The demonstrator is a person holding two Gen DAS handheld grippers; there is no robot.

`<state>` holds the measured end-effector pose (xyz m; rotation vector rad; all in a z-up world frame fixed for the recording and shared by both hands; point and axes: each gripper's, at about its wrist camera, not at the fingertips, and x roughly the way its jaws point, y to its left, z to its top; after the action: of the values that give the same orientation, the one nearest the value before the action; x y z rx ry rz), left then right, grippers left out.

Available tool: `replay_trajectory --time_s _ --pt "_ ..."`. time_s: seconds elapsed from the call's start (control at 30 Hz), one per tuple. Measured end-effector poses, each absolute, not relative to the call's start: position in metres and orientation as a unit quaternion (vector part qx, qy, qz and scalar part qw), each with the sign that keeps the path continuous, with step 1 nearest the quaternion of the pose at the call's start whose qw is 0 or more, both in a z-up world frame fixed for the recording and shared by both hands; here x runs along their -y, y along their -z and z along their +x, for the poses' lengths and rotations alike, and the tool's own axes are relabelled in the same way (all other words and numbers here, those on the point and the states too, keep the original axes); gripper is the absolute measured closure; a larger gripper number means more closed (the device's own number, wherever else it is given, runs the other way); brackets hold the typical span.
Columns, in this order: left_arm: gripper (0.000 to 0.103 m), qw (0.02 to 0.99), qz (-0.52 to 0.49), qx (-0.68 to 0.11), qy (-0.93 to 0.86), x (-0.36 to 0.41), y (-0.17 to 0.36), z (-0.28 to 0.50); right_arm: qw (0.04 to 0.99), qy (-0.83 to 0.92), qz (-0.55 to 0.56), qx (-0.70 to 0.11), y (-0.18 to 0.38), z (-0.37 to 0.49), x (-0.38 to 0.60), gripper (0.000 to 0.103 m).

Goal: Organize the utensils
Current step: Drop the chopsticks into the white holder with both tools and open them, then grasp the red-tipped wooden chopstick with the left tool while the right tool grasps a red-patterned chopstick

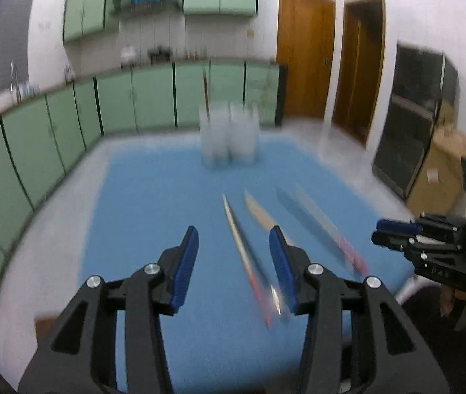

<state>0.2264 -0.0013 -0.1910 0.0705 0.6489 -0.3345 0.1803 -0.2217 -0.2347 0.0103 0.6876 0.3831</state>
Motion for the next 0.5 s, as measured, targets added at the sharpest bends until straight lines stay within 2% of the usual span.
replay_trajectory --time_s 0.13,0.5 --pt "0.059 0.912 0.015 -0.375 0.168 0.004 0.237 0.215 0.915 -0.192 -0.011 -0.354 0.264 0.162 0.201 0.08" --pt "0.06 0.903 0.01 -0.397 0.165 0.008 0.263 0.225 0.91 -0.175 -0.011 -0.377 0.287 0.196 0.204 0.08"
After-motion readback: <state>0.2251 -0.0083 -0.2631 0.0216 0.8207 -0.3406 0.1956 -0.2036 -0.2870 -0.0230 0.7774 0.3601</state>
